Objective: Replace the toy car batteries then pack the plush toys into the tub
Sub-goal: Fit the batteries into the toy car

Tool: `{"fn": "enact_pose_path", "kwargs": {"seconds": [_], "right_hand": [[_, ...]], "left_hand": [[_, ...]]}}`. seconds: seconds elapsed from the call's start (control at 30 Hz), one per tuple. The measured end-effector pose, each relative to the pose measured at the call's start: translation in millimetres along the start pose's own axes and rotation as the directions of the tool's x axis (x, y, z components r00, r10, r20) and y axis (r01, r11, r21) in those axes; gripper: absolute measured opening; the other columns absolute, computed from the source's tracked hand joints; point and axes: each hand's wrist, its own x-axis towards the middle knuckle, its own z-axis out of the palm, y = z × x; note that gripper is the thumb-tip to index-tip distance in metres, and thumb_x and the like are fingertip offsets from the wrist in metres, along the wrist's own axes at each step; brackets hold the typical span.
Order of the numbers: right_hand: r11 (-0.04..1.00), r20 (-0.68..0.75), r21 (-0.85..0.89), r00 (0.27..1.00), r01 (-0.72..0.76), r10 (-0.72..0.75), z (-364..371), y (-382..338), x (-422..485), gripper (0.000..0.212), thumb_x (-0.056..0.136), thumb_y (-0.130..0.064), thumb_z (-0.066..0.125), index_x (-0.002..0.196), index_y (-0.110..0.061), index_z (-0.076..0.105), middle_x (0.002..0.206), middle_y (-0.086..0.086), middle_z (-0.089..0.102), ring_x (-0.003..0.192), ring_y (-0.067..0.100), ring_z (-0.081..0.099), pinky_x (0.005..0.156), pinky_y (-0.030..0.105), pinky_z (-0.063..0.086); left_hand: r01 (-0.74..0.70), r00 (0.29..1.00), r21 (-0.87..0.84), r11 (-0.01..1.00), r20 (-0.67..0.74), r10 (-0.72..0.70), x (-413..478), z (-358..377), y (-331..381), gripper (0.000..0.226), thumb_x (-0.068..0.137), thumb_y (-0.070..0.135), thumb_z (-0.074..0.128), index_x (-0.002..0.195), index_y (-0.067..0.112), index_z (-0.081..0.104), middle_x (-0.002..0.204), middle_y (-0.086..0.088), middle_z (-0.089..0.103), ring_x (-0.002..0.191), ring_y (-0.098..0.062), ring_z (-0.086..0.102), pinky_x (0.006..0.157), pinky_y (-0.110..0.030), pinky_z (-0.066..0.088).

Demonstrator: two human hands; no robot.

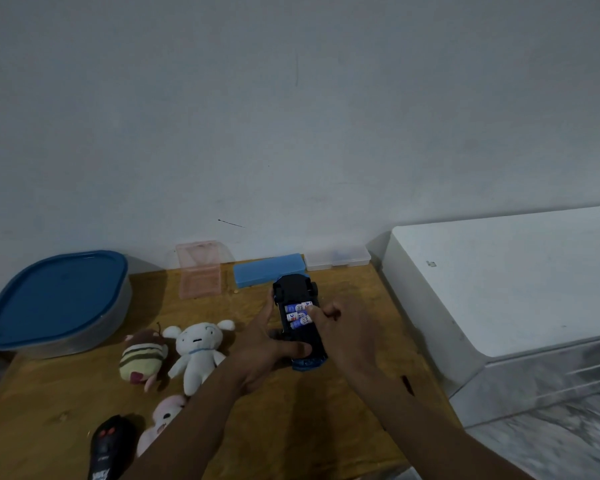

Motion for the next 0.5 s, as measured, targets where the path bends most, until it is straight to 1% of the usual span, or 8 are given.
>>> {"fn": "enact_pose_path", "kwargs": {"seconds": [0.1, 0.17, 0.23, 0.3, 0.33, 0.4, 0.5], "right_hand": [[0.999, 0.089, -0.042, 0.996, 0.018, -0.014, 0, 0, -1, 0.028, 0.087, -0.042, 0.065, 0.079, -0.016, 0.071, 0.077, -0.002, 0.069, 0.062, 0.004, 0.058, 0.049, 0.010, 0.035], [0.999, 0.169, -0.037, 0.986, 0.008, -0.002, -2, -2, -1, 0.023, 0.088, -0.036, 0.065, 0.082, -0.016, 0.071, 0.080, -0.001, 0.071, 0.063, 0.003, 0.061, 0.051, 0.012, 0.043], [0.999, 0.233, 0.002, 0.972, -0.038, 0.036, -4, -4, 1, 0.015, 0.087, -0.031, 0.067, 0.082, -0.016, 0.071, 0.086, -0.001, 0.072, 0.069, 0.004, 0.063, 0.056, 0.013, 0.047], [0.991, 0.285, 0.070, 0.955, -0.111, 0.087, -9, -6, 5, 0.011, 0.083, -0.026, 0.072, 0.075, -0.020, 0.067, 0.086, -0.003, 0.070, 0.067, 0.000, 0.060, 0.054, 0.011, 0.043], [0.986, 0.303, 0.087, 0.947, -0.140, 0.108, -12, -6, 7, 0.014, 0.081, -0.025, 0.074, 0.071, -0.022, 0.064, 0.082, -0.006, 0.068, 0.066, -0.001, 0.059, 0.053, 0.011, 0.042], [0.979, 0.314, 0.094, 0.938, -0.183, 0.145, -15, -5, 11, 0.021, 0.074, -0.026, 0.080, 0.068, -0.021, 0.061, 0.077, -0.008, 0.066, 0.068, 0.001, 0.061, 0.057, 0.015, 0.046], [0.968, 0.308, 0.101, 0.933, -0.229, 0.188, -17, -3, 11, 0.027, 0.068, -0.026, 0.085, 0.071, -0.015, 0.060, 0.076, -0.002, 0.068, 0.071, 0.010, 0.066, 0.062, 0.023, 0.053]], "left_hand": [[-0.015, 1.000, 0.073, 0.997, -0.011, 0.016, -2, -6, 1, 0.124, 0.066, -0.015, 0.078, 0.148, 0.052, 0.013, 0.115, -0.013, 0.069, 0.105, -0.032, 0.067, 0.088, -0.056, 0.054], [-0.024, 1.000, 0.104, 0.994, -0.016, 0.025, -3, -9, 3, 0.125, 0.065, -0.015, 0.079, 0.149, 0.050, 0.012, 0.116, -0.011, 0.068, 0.107, -0.029, 0.066, 0.087, -0.054, 0.055], [-0.041, 0.999, 0.116, 0.992, -0.006, 0.042, -5, -9, 3, 0.125, 0.065, -0.016, 0.078, 0.149, 0.048, 0.011, 0.116, -0.009, 0.069, 0.108, -0.027, 0.065, 0.086, -0.053, 0.055], [-0.051, 0.999, 0.116, 0.992, 0.005, 0.050, -7, -10, 4, 0.125, 0.065, -0.017, 0.077, 0.150, 0.047, 0.011, 0.114, -0.007, 0.070, 0.106, -0.025, 0.066, 0.085, -0.051, 0.057], [-0.055, 0.998, 0.114, 0.992, 0.012, 0.054, -9, -10, 5, 0.125, 0.065, -0.018, 0.077, 0.150, 0.047, 0.011, 0.113, -0.007, 0.070, 0.105, -0.025, 0.067, 0.084, -0.050, 0.057], [-0.072, 0.997, 0.127, 0.989, 0.033, 0.068, -10, -11, 6, 0.124, 0.065, -0.017, 0.077, 0.149, 0.048, 0.013, 0.117, -0.006, 0.068, 0.107, -0.025, 0.066, 0.085, -0.050, 0.057], [-0.095, 0.994, 0.177, 0.980, 0.061, 0.086, -12, -12, 9, 0.123, 0.066, -0.016, 0.077, 0.147, 0.050, 0.014, 0.121, -0.005, 0.065, 0.110, -0.026, 0.065, 0.085, -0.049, 0.057]]}}
